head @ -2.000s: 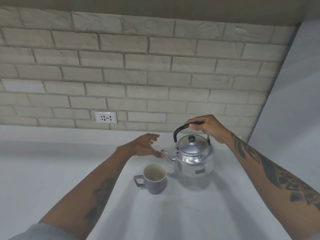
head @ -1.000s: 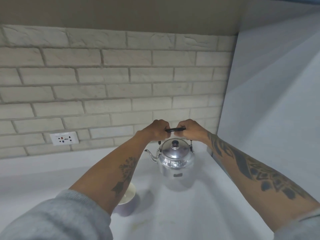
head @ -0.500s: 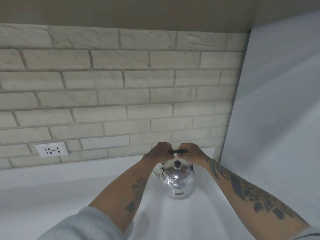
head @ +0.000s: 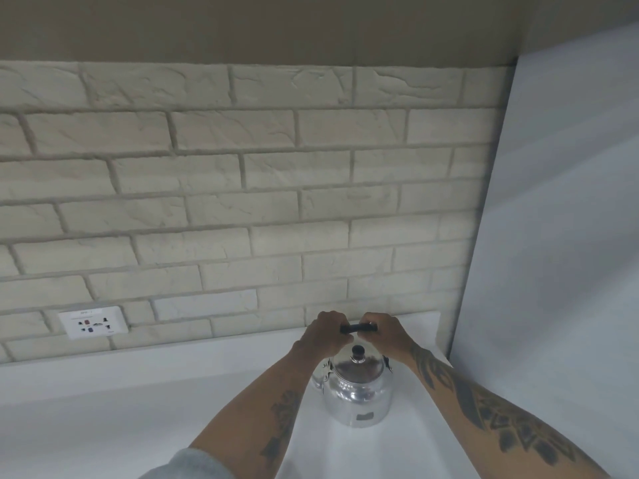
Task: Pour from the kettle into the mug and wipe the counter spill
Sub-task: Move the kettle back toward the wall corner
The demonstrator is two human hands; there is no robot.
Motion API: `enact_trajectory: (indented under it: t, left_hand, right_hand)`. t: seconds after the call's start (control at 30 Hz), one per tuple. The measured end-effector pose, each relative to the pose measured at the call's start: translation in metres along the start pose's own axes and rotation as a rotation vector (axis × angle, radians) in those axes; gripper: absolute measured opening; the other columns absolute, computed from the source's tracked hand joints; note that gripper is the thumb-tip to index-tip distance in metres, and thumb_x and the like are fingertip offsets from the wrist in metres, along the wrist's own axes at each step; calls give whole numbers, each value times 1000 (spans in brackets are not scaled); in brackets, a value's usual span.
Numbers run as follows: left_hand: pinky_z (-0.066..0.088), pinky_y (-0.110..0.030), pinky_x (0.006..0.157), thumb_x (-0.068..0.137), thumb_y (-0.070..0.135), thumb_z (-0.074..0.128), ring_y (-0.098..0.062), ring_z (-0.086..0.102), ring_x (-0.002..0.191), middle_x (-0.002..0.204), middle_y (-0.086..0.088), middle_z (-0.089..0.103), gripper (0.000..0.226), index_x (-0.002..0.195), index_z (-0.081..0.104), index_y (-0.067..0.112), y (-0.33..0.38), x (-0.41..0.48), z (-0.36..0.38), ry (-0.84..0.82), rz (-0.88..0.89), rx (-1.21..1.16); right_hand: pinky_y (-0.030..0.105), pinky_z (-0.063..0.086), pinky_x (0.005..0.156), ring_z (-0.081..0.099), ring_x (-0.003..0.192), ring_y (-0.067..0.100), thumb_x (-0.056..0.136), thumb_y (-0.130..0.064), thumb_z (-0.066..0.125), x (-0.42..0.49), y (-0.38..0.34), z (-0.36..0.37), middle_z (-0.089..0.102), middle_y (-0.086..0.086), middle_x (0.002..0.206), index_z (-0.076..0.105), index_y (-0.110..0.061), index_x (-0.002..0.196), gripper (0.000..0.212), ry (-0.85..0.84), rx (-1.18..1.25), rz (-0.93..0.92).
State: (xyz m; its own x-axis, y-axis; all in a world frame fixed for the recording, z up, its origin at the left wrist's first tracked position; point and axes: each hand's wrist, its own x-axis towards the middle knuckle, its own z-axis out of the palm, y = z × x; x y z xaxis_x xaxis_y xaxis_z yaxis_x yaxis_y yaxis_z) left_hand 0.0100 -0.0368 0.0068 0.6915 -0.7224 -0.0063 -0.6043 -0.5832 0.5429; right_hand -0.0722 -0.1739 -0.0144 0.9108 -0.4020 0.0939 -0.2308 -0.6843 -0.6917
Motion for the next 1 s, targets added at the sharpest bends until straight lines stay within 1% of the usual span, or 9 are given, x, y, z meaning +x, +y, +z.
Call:
enact_trajectory:
  t: [0.13,0.2,0.3,0.37,0.4,0.47,0.53,0.73,1.0]
  left_hand:
    - [42,-29,62,84,17,60,-24,58,74,87,-7,62,18,98,68,9,-2,1,1,-7,-1,-5]
    - [46,-31,64,85,16,57,-27,63,80,93,-8,65,21,102,68,11,-4,0,-1,-18,8,0]
    - [54,-32,82,89,18,55,-26,67,97,113,-8,67,32,119,64,14,-7,-9,-12,-2,10,-20]
    - [49,-34,97,89,22,55,-22,60,112,127,-6,62,40,129,58,18,-10,-19,-23,39,-10,-41]
    - [46,-36,102,89,24,55,-22,57,117,131,-5,59,42,131,56,20,-12,-25,-29,61,-16,-37]
    - [42,-39,106,91,25,55,-21,54,122,134,-5,57,43,134,53,22,-15,-41,-45,104,-13,-7]
    - [42,-39,107,92,24,55,-21,53,124,136,-4,56,44,135,52,23,-18,-62,-63,153,-10,15]
    - [39,-38,106,92,24,56,-20,47,130,139,1,53,45,136,48,26,-54,-156,-97,301,-68,115]
    - [40,-45,101,92,24,56,-27,38,135,150,-4,39,58,146,36,21,-166,-310,-97,449,-439,169]
  right_hand:
    - [25,38,61,50,65,11,84,-11,60,4,2,1,56,-1,69,64,-9,82,5,2,-12,11]
    - [25,38,60,51,66,12,84,-12,60,3,2,0,57,-2,70,64,-12,82,5,-11,-28,21]
    - [28,43,66,58,75,17,82,-16,58,-2,-2,-3,60,-1,76,66,-13,86,10,-39,-77,29]
    - [30,45,70,61,85,24,80,-15,56,-7,-11,-7,62,0,80,65,-16,83,10,-55,-128,13]
    - [31,46,75,62,93,26,80,-14,54,-10,-16,-9,65,2,87,67,-16,86,14,-60,-138,7]
    - [33,45,96,58,115,24,83,-12,52,-16,-29,-12,66,5,117,68,-12,111,32,-60,-139,3]
    - [30,40,104,53,124,20,86,-13,53,-25,-47,-12,59,4,132,61,-13,126,40,-50,-120,-12]
    - [32,44,103,58,119,20,89,-23,56,-50,-122,39,62,4,129,60,-21,126,38,-115,-172,-164]
    - [32,37,110,50,131,19,90,-26,60,-102,-237,179,54,5,140,55,-24,135,46,-355,-98,-355]
